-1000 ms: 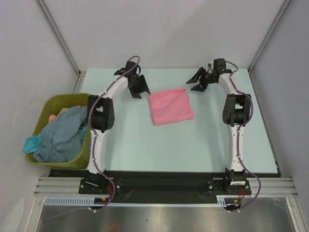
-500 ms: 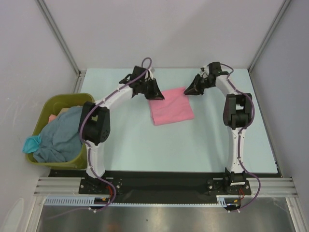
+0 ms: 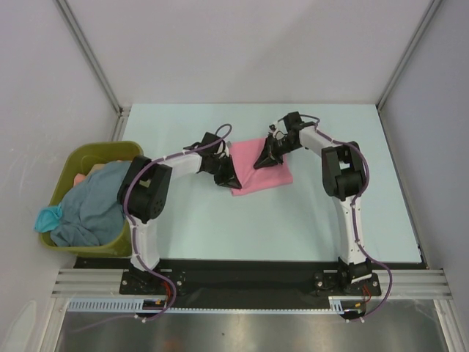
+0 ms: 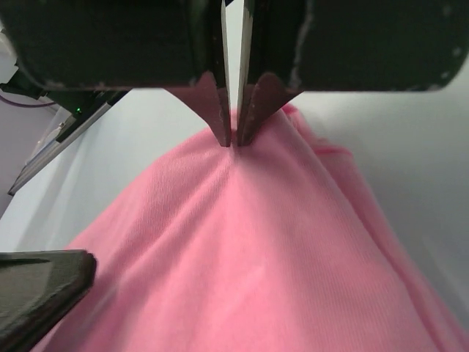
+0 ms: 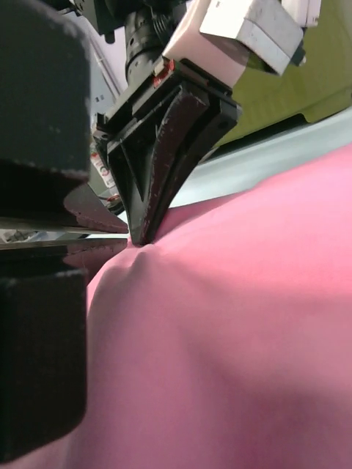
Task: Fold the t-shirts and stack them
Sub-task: Fold the tshirt
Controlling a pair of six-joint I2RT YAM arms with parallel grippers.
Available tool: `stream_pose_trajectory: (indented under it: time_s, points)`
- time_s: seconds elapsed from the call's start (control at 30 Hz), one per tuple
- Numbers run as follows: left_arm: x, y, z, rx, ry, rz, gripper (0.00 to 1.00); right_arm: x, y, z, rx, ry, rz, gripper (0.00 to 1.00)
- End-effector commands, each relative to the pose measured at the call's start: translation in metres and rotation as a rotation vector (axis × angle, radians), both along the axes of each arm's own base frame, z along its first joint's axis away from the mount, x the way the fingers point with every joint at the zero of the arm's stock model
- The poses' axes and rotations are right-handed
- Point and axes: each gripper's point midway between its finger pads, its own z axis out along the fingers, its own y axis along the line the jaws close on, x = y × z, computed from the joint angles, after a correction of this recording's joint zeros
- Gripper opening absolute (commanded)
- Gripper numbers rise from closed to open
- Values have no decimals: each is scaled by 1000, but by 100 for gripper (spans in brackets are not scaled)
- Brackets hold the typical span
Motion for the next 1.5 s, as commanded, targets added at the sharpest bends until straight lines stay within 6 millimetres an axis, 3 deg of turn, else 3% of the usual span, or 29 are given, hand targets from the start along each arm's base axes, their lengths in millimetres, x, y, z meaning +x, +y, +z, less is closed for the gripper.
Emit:
stream_pose_trajectory:
  time_s: [0.0,0.07,0.13,0.23,0.4,0.53,0.7,0.83,0.97,1.07,1.17,1.33,1.47]
  points:
    - [1,5,31,21,-92,-20,12,-14,17,35,63,-70,75,10]
    - [7,2,50,4,-127,-19,13,-25,21,30,51,-52,90,9]
    - [8,-1,56,-21,-130,-16,15,-31,21,31,61,-57,92,9]
    - [2,0,35,-10,-74,-14,15,-43,18,19,63,-23,88,9]
    - [-31,16,-16,47,43,-13,13,-53,-4,-3,9,-1,74,9]
    - [-42,35,-33,131,54,-13,11,-54,-52,-26,-27,51,-23,8]
    - [-42,41,-20,152,15,-24,11,-52,-103,-29,-72,51,-127,8]
    - [-34,35,14,114,-44,-28,10,-39,-125,-7,-88,-8,-201,7]
    - [-13,14,66,-9,-160,-30,15,-27,-109,24,-46,-86,-178,8]
    - [5,-2,83,-84,-199,-29,21,-15,-86,37,-17,-141,-157,9]
    - [23,-12,73,-120,-161,-10,21,-3,-69,31,0,-130,-174,13]
    - [55,-20,57,-211,-129,65,20,42,-56,37,105,-189,-270,22]
    - [66,-19,44,-206,-114,89,20,79,-50,42,159,-185,-355,26]
